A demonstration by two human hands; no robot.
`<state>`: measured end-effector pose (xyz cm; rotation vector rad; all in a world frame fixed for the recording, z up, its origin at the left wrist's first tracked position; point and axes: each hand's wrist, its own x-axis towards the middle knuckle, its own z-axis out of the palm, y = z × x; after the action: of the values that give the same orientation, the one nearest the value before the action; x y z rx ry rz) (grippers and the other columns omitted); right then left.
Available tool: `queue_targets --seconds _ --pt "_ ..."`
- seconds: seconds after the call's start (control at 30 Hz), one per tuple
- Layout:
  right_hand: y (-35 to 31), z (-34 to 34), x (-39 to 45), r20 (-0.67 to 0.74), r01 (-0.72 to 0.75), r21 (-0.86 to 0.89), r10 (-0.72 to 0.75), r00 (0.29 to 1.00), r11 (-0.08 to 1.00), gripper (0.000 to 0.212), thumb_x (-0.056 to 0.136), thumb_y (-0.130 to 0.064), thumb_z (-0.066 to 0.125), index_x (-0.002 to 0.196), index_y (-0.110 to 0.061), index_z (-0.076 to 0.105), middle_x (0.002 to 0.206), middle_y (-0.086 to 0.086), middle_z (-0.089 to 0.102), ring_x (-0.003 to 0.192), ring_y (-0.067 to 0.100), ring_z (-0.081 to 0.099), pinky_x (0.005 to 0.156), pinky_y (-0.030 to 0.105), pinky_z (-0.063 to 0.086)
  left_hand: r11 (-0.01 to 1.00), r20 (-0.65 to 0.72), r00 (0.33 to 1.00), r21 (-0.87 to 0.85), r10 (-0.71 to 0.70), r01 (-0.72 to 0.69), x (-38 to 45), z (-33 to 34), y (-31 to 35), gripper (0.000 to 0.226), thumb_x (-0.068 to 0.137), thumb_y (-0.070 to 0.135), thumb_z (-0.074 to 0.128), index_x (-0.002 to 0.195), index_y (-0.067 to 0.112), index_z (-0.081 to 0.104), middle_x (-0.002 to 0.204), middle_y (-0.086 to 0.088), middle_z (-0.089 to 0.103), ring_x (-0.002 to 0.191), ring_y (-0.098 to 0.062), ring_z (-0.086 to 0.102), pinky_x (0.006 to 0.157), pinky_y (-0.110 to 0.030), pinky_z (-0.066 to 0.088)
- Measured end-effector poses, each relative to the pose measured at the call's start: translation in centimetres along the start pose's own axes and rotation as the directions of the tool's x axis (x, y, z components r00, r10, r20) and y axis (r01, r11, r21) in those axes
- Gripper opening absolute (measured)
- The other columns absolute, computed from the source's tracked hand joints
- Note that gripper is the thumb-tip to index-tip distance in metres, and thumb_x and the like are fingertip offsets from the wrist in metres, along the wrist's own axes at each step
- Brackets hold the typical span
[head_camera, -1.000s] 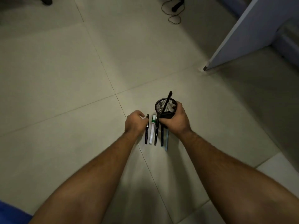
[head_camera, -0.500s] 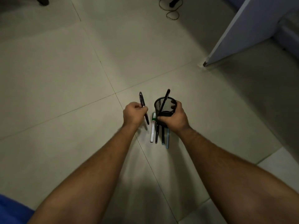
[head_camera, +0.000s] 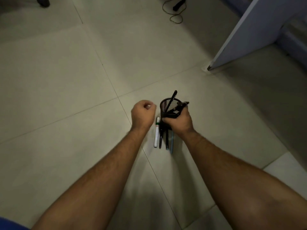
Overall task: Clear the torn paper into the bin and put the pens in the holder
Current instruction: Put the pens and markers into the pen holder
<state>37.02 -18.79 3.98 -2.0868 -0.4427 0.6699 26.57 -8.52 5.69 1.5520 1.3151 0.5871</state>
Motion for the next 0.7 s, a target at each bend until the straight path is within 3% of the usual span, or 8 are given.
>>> queue_targets --seconds 0.07,0.17,0.37,0.43,0.5,0.6,0.7 --pt "0.5 -0.5 0.0 -0.010 -0.005 0.002 0.005 1.000 1.000 0.086 0.055 -0.023 0.089 0.129 -0.022 0.046 0.119 -0.002 0.065 0.105 0.014 0.063 0.095 0.031 0.052 0.990 0.041 0.995 0.114 -0.090 0.085 -0.4 0.7 -2.4 0.013 0.080 0.024 0.065 0.091 0.017 0.068 0.082 0.001 0.068 0.075 -0.017 0.062 0.070 -0.024 0.046" --pt "1.0 -1.3 -0.1 -0.024 -0.001 0.007 0.001 1.000 1.000 0.088 0.058 -0.017 0.089 0.133 -0.022 0.044 0.120 -0.004 0.063 0.106 0.013 0.060 0.094 0.027 0.050 0.894 0.196 0.967 0.444 -0.162 0.060 -2.3 2.5 -5.6 0.025 0.082 0.036 0.067 0.096 0.016 0.067 0.089 -0.003 0.067 0.077 -0.021 0.058 0.066 -0.027 0.045" --pt "1.9 -1.5 -0.2 -0.022 -0.003 -0.020 0.002 1.000 1.000 0.087 0.058 -0.020 0.089 0.132 -0.025 0.044 0.120 -0.006 0.063 0.107 0.013 0.061 0.096 0.029 0.051 0.847 0.143 0.977 0.528 -0.158 0.059 -3.1 4.1 -6.0 0.027 0.086 0.034 0.066 0.098 0.009 0.065 0.093 -0.010 0.068 0.079 -0.028 0.061 0.063 -0.031 0.045" --pt "1.8 -1.3 -0.2 -0.015 -0.003 -0.022 0.002 1.000 1.000 0.088 0.057 -0.021 0.089 0.133 -0.025 0.044 0.124 -0.003 0.063 0.109 0.014 0.061 0.096 0.028 0.051 0.897 0.063 0.984 0.424 -0.168 0.126 -2.6 3.2 -5.0 0.027 0.082 0.034 0.068 0.095 0.011 0.066 0.087 -0.005 0.066 0.074 -0.024 0.058 0.062 -0.027 0.043" --pt "1.7 -1.1 -0.2 -0.019 -0.006 -0.039 0.005 1.000 0.999 0.088 0.056 -0.023 0.088 0.133 -0.025 0.044 0.124 -0.002 0.062 0.108 0.014 0.062 0.093 0.025 0.050 0.963 -0.024 0.984 0.203 -0.176 0.177 -1.9 2.2 -3.5 0.021 0.077 0.031 0.070 0.089 0.014 0.067 0.077 0.002 0.065 0.068 -0.019 0.058 0.058 -0.023 0.041" --pt "1.4 -1.0 -0.1 -0.035 -0.015 -0.081 0.012 0.999 0.997 0.087 0.054 -0.026 0.087 0.131 -0.026 0.045 0.123 -0.001 0.062 0.108 0.017 0.062 0.090 0.024 0.049 0.985 -0.084 0.987 -0.118 -0.134 0.123 -1.0 0.8 -0.4 0.011 0.076 0.022 0.072 0.084 0.017 0.065 0.068 0.009 0.061 0.061 -0.006 0.056 0.061 -0.023 0.044" --pt "1.2 -0.9 0.1 -0.037 -0.003 -0.101 0.000 0.999 0.995 0.085 0.053 -0.027 0.086 0.128 -0.027 0.046 0.122 -0.001 0.062 0.108 0.019 0.063 0.093 0.034 0.054 0.935 -0.122 0.991 -0.355 -0.058 0.011 -0.2 -0.1 2.9 0.010 0.077 0.015 0.069 0.077 0.021 0.061 0.072 0.003 0.063 0.068 -0.014 0.062 0.064 -0.030 0.056"
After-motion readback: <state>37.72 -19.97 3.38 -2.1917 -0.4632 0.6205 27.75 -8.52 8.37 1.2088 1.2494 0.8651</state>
